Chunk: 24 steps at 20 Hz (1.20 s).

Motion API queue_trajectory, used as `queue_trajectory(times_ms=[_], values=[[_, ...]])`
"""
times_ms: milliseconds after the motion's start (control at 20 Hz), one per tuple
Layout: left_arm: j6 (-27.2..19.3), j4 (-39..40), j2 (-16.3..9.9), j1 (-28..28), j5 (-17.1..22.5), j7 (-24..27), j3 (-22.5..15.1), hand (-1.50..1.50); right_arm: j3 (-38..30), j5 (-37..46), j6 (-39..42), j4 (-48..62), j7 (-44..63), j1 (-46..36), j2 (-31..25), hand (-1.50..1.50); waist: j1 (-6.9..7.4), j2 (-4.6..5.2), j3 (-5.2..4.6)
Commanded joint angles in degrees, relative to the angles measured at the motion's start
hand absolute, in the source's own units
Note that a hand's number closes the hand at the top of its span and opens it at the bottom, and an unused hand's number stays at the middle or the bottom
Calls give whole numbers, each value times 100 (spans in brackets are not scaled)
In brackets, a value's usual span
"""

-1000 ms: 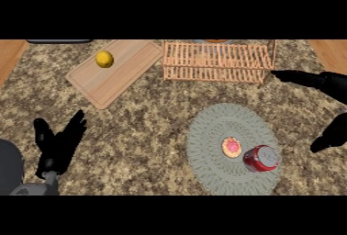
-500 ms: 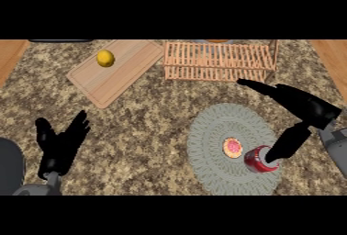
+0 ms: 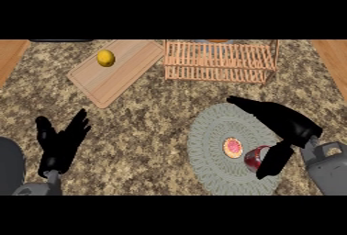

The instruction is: Pick the cupcake from the placemat and place it in the tiered shelf

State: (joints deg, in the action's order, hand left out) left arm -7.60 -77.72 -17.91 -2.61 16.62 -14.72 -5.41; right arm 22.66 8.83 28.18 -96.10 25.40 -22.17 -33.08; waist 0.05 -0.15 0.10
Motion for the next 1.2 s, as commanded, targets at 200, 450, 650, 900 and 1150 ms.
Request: queue_trajectory(times_ms=[200,450,650,900,1150], values=[[-162,-396,316,19,-211,-445,-63,0,242,1234,-330,-276,305,520,657,-150,9,8,-8],[265,476,357,-275,-325,95,405,0,-209,1560,183,-147,139,541,932,-150,-8,15,-11],[338,579,438,-252,-485,146,405,0,-284,2050,35,411,-531,695,985,-150,-1,19,-10],[635,-170,211,338,-349,-132,584,0,-94,2791,-320,751,-549,685,1411,-150,32,16,-9],[345,-289,460,68,-601,-341,596,0,-297,3242,-433,942,-726,617,1581,-150,15,14,-9]])
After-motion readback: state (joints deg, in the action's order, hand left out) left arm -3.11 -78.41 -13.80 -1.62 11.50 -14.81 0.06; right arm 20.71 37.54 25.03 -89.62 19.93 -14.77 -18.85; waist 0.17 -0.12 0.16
